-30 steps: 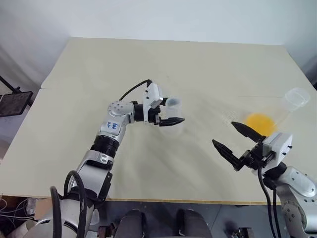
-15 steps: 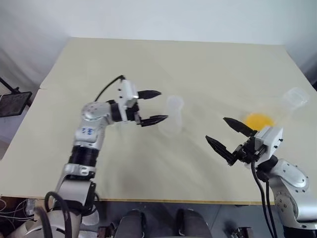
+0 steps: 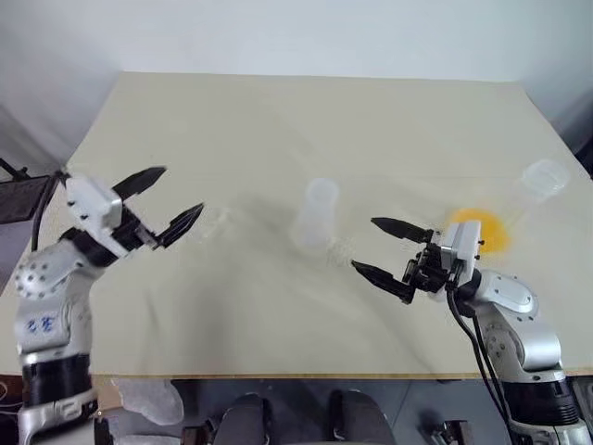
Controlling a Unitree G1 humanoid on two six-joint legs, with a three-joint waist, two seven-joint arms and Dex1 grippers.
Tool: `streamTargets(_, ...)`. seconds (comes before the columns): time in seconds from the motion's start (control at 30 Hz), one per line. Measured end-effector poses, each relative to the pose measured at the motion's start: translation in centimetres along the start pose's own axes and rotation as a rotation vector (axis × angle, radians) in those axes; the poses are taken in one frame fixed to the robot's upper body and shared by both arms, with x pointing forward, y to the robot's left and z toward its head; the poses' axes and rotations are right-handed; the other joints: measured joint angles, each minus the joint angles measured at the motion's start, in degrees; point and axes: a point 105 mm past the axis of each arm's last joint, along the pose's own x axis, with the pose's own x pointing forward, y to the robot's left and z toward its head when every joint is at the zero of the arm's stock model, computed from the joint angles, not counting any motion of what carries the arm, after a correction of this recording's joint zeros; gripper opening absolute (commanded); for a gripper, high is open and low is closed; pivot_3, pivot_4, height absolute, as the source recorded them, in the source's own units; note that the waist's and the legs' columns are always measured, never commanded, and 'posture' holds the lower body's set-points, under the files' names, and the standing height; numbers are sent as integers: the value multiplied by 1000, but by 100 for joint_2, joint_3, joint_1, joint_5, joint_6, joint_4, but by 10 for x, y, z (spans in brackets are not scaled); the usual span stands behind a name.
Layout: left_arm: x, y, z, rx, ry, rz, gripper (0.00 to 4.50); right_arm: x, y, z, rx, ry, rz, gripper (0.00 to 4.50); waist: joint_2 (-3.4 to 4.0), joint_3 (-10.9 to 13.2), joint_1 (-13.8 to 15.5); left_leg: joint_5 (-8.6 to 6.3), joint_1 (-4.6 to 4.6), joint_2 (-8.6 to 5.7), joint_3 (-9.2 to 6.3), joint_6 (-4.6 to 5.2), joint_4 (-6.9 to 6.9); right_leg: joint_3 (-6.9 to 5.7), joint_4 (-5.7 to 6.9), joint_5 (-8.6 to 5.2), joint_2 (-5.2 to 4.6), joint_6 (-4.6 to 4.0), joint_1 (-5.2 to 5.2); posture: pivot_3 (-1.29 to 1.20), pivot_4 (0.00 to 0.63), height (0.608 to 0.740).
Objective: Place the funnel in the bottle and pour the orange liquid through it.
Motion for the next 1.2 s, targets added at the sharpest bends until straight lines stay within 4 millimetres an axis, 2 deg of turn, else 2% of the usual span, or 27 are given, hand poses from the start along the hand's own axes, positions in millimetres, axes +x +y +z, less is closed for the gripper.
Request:
streamTargets(0.2,-72,-10,-33,-97,157,214,4473,13,4,5,-19,-12,118,4500,0,0,-14,-2,10,12,8,1,-9,8,0,-1,1,-1,0,0,150,740)
streamTargets(0.3,-111,-21,-53,-163,254,314,4473,15,8,4,-15,-9,155,4500,0,0,12,-5,10,16,9,7,-7,11,-2,-1,-6,-1,1,0,150,740)
streamTargets(0.37,-118,-25,-56,-178,272,335,4473,15,8,4,-15,-8,157,4500,0,0,67,-6,9,16,8,8,-1,11,-2,-1,-6,-1,2,0,150,740)
streamTargets(0.43,-117,-28,-53,-181,255,343,4473,15,8,4,-13,-7,156,4500,0,0,91,-8,10,17,12,11,0,19,-3,-1,-8,-2,3,0,150,740)
streamTargets(0.5,-105,-36,-49,-185,227,314,4473,13,8,2,-7,2,152,4500,0,0,115,-10,10,17,13,12,0,21,-2,-1,-8,-2,3,0,150,740)
streamTargets(0.7,-44,-68,-42,-261,141,157,4473,9,7,-2,-4,18,119,4500,1,-1,115,-10,12,8,20,12,-1,24,-1,0,-5,-2,1,0,150,740)
streamTargets(0.83,3,-87,-50,-316,149,88,4473,2,8,-6,1,36,83,4500,7,-5,127,-10,12,-5,24,12,-1,24,-2,0,-1,-1,1,0,150,740)
streamTargets(0.97,32,-91,-65,-342,176,86,4473,-3,7,-6,-2,39,49,4500,7,-5,129,-9,12,-4,26,10,0,23,-2,0,3,-1,-2,0,150,740)
streamTargets(1.07,64,-90,-80,-358,199,104,4473,-4,9,-3,-15,39,37,4500,8,-5,136,-8,11,-6,29,10,2,24,-2,0,4,-1,-2,0,150,740)
streamTargets(1.13,76,-85,-84,-337,214,132,4473,-4,10,-2,-19,37,25,4500,7,-5,130,-8,10,-5,30,9,0,21,-4,0,5,-1,-3,0,150,740)
streamTargets(1.2,79,-80,-88,-316,229,161,4473,-5,11,-2,-17,37,15,4500,8,-5,119,-8,11,-4,31,9,-5,21,-3,0,5,-1,-5,0,150,740)
